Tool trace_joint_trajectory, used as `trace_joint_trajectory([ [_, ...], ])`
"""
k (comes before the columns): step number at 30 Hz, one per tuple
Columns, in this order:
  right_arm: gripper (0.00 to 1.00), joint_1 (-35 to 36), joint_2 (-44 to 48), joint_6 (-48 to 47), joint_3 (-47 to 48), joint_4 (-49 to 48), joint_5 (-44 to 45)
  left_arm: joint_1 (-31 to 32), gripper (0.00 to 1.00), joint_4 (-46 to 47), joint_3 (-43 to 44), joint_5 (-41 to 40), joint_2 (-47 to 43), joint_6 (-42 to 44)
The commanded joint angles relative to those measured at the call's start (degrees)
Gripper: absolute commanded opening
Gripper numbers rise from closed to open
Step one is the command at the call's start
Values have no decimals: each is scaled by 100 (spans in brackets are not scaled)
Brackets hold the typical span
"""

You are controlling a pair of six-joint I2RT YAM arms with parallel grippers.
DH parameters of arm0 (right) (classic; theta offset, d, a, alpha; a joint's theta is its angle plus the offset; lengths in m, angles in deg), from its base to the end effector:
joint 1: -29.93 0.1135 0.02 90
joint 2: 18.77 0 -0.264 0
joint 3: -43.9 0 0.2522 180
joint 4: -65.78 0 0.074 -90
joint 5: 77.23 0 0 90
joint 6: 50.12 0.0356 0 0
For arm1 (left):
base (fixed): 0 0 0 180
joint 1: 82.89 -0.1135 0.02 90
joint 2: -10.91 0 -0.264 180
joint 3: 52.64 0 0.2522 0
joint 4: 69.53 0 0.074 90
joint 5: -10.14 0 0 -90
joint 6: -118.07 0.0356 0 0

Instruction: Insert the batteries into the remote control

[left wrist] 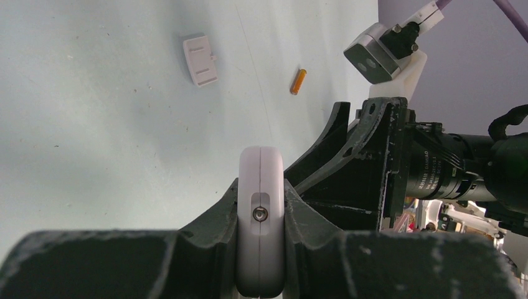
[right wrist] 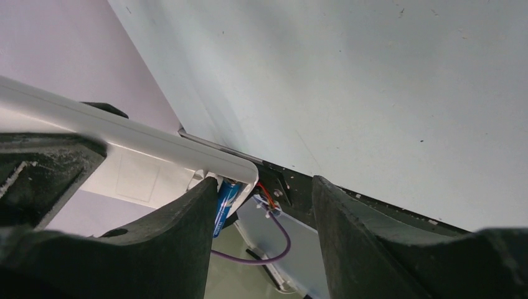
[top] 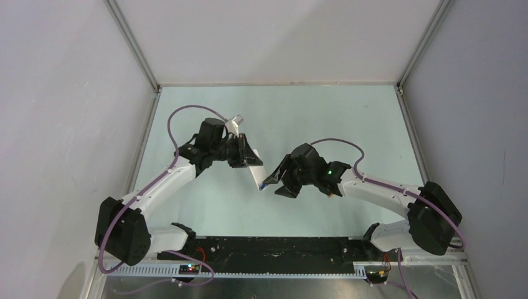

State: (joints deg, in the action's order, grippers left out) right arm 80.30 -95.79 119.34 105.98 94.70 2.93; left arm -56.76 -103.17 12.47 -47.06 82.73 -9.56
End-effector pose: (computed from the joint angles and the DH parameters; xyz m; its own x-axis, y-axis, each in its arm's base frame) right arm 0.1758 0.2219 0.2302 -0.9042 0.4269 -0.0155 0.2813 0.6222 0.7305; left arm 0.2315 -0.1350 0.2676 -0.9127 -0.1239 -0.3894 0.2318 0.6278 -0.7431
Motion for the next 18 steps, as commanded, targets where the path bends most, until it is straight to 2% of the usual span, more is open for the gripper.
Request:
trace_joint_trajectory([
  [1, 60, 60, -157, 318, 187, -227, -52, 33, 0, 171, 260, -29, 16, -143],
  [12, 49, 109, -128, 688, 187, 91, 129, 35, 0, 169, 263, -46, 77, -131],
  [14, 51, 106, -80, 671, 187, 113, 177, 34, 0, 170, 261, -38, 85, -123],
  [18, 65, 56, -12, 406, 187, -148, 142, 33, 0, 169, 243, 29, 127, -116],
])
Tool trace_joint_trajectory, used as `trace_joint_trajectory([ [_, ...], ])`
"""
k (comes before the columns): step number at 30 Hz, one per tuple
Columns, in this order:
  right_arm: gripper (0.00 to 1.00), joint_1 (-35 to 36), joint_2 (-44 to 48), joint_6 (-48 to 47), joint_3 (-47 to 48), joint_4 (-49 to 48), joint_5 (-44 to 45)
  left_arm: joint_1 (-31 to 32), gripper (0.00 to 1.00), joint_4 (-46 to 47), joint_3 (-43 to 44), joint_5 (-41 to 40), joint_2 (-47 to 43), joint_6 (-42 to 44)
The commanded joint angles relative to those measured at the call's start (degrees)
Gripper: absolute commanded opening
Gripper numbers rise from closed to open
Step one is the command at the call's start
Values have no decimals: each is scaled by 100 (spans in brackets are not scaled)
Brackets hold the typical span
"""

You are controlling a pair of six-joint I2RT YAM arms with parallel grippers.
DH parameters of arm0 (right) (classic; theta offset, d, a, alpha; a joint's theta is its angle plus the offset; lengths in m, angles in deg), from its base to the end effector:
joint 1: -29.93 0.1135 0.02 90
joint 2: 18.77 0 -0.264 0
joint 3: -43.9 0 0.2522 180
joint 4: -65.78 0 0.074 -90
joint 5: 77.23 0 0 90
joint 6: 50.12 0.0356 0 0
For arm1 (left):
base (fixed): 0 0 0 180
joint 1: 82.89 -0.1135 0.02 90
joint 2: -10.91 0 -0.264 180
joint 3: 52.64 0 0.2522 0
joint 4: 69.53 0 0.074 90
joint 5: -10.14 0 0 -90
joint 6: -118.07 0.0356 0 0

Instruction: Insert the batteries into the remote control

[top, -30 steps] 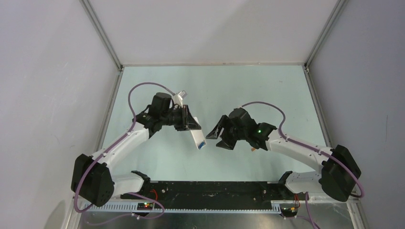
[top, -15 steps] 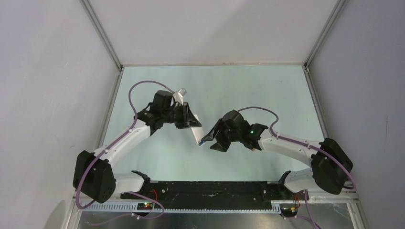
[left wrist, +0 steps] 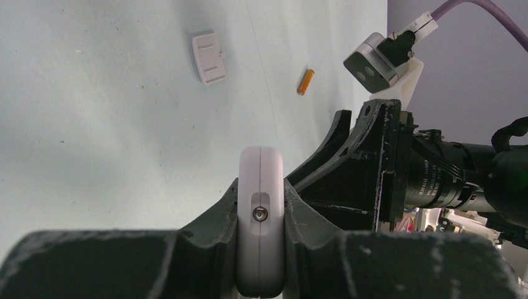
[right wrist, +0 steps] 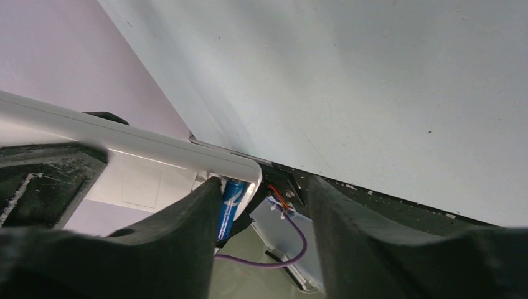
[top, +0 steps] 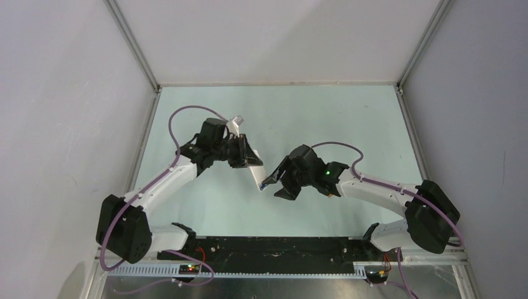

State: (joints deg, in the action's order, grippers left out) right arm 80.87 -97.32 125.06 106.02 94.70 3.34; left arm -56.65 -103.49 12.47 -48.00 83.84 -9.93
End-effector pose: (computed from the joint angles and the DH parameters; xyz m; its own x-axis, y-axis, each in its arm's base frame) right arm 0.1758 0.2259 0.2233 -0.8733 0.4839 0.0571 0.3762 0.5952 0.7101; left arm 0.2339 -0.1363 0.2621 -0.9195 -0.1297 -0.3711 0.2062 0.6445 -0.7362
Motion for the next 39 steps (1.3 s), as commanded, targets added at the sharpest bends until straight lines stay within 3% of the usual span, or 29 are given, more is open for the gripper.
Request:
trace_joint_trajectory([
  [1, 70, -19, 161, -265, 183, -229, 96, 26, 0, 202, 235, 130, 22, -77],
  [9, 89, -98, 455, -927, 178, -279, 39, 22, 0, 207, 139, 215, 92, -57],
  [14, 99, -241, 619, -2118, 183, -559, -418, 28, 0, 202, 135, 369, 90, -103],
  [24, 99, -172, 733, -4046, 314, -270, -1228, 27, 0, 193, 147, 1311, 111, -472],
  [34, 96, -107, 802, -4329, 306, -522, -1715, 22, 0, 198, 148, 1878, 423, -360],
  [39, 86, -78, 782, -4368, 306, -593, -1784, 22, 0, 197, 135, 1768, 411, -339],
])
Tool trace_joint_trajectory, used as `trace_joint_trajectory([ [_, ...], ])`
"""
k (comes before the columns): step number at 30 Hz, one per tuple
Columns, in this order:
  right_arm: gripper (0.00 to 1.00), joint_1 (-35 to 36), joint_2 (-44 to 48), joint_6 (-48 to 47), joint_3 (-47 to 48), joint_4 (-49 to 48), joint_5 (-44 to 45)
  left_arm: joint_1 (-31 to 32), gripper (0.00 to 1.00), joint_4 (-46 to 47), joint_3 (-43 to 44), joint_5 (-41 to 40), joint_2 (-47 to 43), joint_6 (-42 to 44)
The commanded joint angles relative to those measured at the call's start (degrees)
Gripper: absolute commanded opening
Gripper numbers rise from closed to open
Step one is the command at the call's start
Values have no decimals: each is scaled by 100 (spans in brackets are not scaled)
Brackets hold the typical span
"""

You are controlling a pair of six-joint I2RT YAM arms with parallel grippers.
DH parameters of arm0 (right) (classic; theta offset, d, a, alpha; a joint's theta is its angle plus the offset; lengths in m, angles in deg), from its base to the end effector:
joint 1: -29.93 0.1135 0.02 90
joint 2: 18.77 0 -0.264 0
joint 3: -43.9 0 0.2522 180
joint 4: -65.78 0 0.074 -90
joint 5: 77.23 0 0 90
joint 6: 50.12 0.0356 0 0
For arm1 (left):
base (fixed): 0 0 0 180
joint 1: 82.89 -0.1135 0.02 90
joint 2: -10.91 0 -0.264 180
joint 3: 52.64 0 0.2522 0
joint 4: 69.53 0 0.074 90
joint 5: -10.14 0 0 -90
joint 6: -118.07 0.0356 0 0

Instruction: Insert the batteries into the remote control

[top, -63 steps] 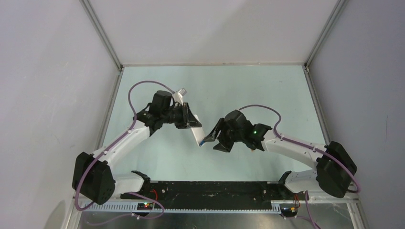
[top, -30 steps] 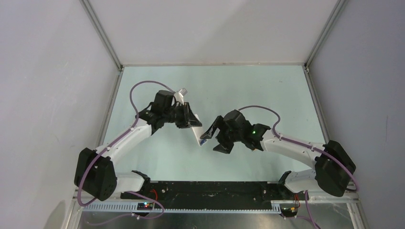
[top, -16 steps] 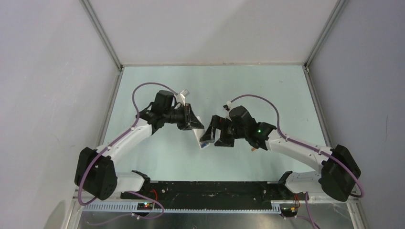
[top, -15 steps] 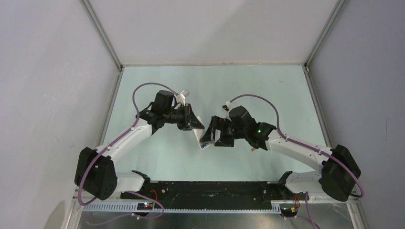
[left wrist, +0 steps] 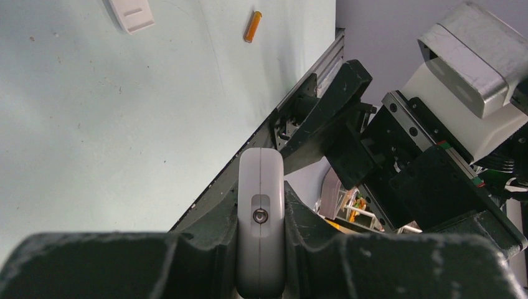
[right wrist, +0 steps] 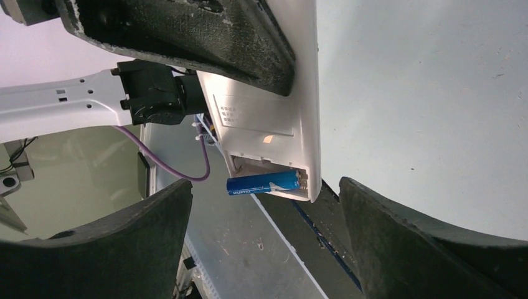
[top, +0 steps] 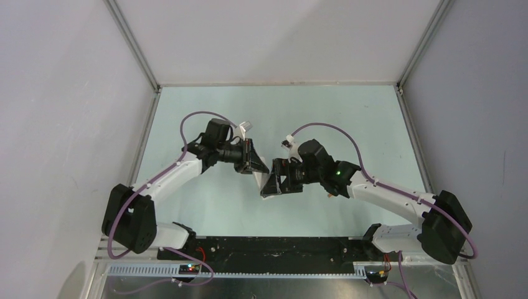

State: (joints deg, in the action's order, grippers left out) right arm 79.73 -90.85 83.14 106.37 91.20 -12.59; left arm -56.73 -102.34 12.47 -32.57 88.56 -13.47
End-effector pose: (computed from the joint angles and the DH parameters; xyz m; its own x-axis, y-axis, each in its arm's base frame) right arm 0.1654 0.2194 0.2616 -0.8979 -0.1031 -0.4278 -0.4136 0.5301 0.7402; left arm 0.2386 -0.1463 0.2468 -0.9836 -0.0180 -0.1794 0.1473 0.4933 -0.8573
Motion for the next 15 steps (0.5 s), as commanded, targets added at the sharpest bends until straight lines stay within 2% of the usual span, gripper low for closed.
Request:
trace_joint_trajectory([
  [1, 85, 51, 122, -177, 271, -243, -191, 31, 0, 78, 137, 212, -60, 15],
  [5, 76, 77, 63, -190, 272, -242, -137, 31, 0, 85, 139, 182, -43, 14],
  [15, 70, 235, 119, -315, 271, -204, 296, 36, 0, 78, 155, 114, -72, 16],
])
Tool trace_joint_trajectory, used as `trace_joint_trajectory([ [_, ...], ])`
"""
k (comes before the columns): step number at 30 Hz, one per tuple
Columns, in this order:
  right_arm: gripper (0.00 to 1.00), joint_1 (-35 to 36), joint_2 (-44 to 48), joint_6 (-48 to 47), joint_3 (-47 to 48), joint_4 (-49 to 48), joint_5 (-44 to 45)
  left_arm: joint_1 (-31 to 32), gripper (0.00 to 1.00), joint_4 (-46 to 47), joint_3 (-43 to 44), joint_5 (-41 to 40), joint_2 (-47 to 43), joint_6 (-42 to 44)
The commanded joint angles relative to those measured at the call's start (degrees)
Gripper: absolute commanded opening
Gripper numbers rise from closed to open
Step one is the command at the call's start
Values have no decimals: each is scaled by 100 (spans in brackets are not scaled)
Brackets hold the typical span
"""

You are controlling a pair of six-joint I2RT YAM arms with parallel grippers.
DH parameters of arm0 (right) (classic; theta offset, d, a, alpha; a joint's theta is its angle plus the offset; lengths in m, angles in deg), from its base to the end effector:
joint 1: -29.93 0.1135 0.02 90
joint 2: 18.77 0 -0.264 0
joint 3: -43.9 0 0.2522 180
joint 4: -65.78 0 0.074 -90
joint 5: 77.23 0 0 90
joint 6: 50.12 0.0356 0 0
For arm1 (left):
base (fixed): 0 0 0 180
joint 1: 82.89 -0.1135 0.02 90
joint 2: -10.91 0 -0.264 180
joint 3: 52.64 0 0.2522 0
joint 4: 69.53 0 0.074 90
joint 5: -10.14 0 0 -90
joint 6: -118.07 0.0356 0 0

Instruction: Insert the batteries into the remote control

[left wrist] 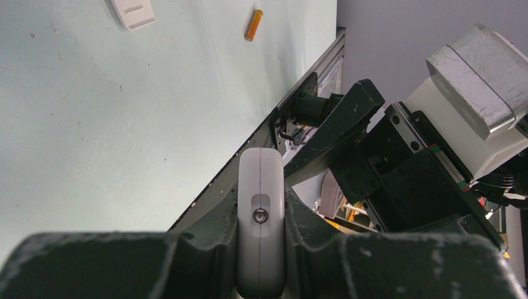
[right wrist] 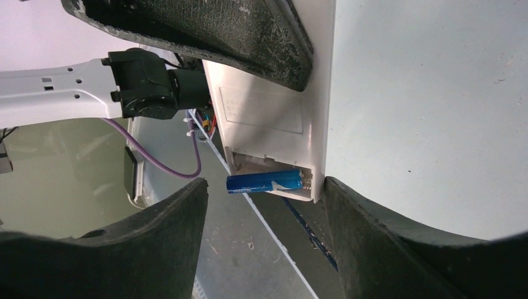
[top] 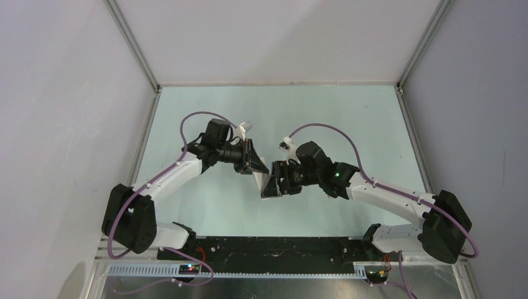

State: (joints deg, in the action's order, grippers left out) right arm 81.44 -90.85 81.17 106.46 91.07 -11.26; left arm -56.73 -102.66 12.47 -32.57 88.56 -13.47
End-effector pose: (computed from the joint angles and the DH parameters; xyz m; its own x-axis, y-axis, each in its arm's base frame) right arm 0.1598 0.2242 0.2622 -0.8760 -0.1333 -0.4635 -0.4591 0.5253 0.7165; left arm 0.2383 -0.1462 0.2464 -0.9845 -0.0176 -0.1745 0.1430 0.4954 -0.8568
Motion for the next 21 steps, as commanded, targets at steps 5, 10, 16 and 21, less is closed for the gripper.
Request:
trace_joint_trajectory([
  [5, 67, 105, 108, -100, 262, -151, 334, 30, 0, 113, 125, 59, -136, 7],
  [10, 62, 142, 82, -104, 263, -122, 442, 34, 0, 121, 108, 29, -199, -12],
  [16, 54, 156, 85, -118, 262, -116, 496, 30, 0, 120, 109, 41, -221, -15],
  [21, 46, 159, 78, -123, 262, -207, 455, 30, 0, 121, 103, 57, -224, -12],
])
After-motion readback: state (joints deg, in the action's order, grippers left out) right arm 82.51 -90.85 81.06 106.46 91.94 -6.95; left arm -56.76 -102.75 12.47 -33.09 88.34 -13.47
